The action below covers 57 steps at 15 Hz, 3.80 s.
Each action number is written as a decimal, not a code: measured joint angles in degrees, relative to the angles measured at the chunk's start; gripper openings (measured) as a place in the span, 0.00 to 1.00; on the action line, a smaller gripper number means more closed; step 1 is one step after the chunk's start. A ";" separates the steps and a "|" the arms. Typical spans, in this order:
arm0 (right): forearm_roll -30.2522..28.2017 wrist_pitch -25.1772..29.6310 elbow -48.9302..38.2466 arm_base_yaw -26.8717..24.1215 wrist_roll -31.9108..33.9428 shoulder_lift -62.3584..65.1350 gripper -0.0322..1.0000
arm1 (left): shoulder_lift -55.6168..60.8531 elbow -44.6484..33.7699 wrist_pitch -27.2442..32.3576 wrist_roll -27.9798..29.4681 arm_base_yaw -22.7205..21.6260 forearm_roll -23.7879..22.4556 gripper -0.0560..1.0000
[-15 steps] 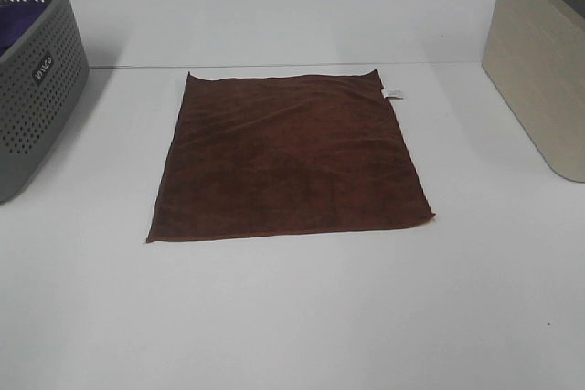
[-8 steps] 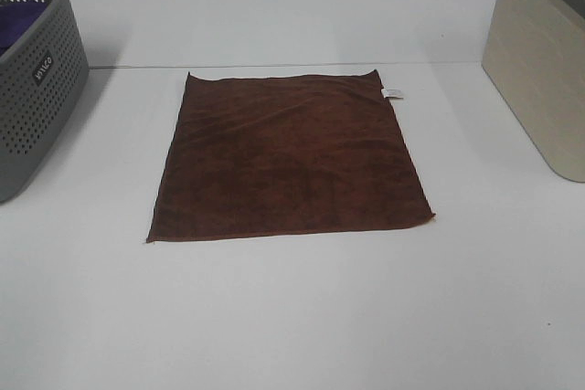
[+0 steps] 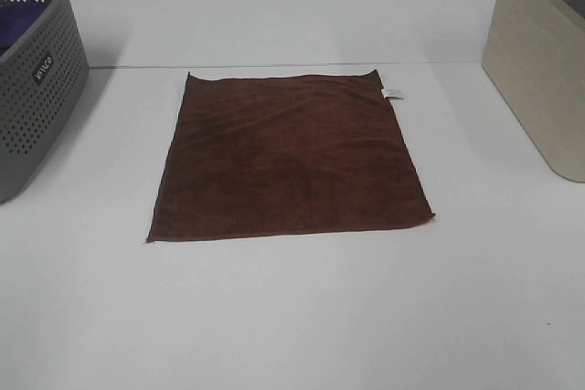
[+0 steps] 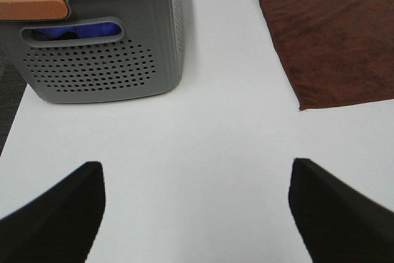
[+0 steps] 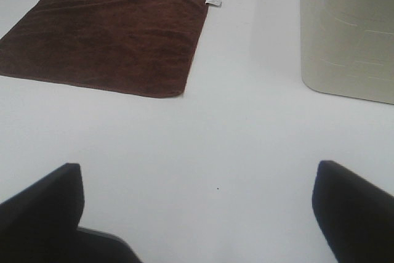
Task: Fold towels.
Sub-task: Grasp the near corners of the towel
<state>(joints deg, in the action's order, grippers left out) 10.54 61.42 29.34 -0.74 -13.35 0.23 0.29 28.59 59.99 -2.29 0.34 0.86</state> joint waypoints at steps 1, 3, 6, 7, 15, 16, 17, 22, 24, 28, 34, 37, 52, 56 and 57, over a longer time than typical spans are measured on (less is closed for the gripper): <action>0.00 0.00 0.00 0.00 0.00 0.00 0.97 | 0.00 0.00 0.00 0.00 0.00 0.00 0.77; 0.00 0.00 0.00 0.00 0.00 0.00 0.97 | 0.00 0.00 0.00 0.00 0.00 0.00 0.77; 0.00 0.00 0.00 0.00 0.00 0.00 0.97 | 0.00 0.00 0.00 0.00 0.00 0.00 0.77; 0.00 0.00 0.00 0.00 0.00 0.00 0.97 | 0.00 0.00 0.00 0.00 0.00 0.00 0.77; 0.00 0.00 0.00 0.00 0.00 0.00 0.97 | 0.00 0.00 0.00 0.00 0.00 0.00 0.77; 0.00 0.00 0.00 0.00 0.00 0.00 0.97 | 0.00 0.00 0.00 0.00 0.00 0.00 0.77; 0.00 0.00 0.00 0.00 0.00 0.00 0.97 | 0.00 0.00 0.00 0.00 0.00 0.00 0.77; 0.00 0.00 0.00 0.00 0.00 0.00 0.97 | 0.00 0.00 0.00 0.00 0.00 0.00 0.77; 0.00 0.00 0.00 0.00 0.00 0.00 0.97 | 0.00 0.00 0.00 0.00 0.00 0.00 0.77; 0.00 0.00 0.00 0.00 0.00 0.00 0.97 | 0.00 0.00 0.00 0.00 0.00 0.00 0.77; -0.40 -0.74 0.11 0.00 1.15 -5.27 0.97 | -6.42 1.26 -8.48 0.17 0.00 0.34 0.77; -1.32 -11.17 0.63 0.00 3.38 -11.06 0.97 | -18.51 1.26 -26.81 0.17 0.00 5.04 0.77; 4.81 -27.56 24.98 0.00 1.15 -70.36 0.87 | -82.85 26.01 -28.42 -4.01 8.54 13.87 0.77; 9.57 -17.30 36.73 0.00 1.15 -83.25 0.82 | -90.13 28.25 -28.30 0.00 11.97 14.15 0.77; 11.34 -15.99 38.10 0.00 1.15 -85.66 0.81 | -91.85 28.30 -28.30 0.23 11.97 14.61 0.77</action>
<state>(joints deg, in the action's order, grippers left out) 21.89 45.44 67.44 -0.74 -12.20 -85.43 -91.56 56.89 31.68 -2.06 12.32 15.47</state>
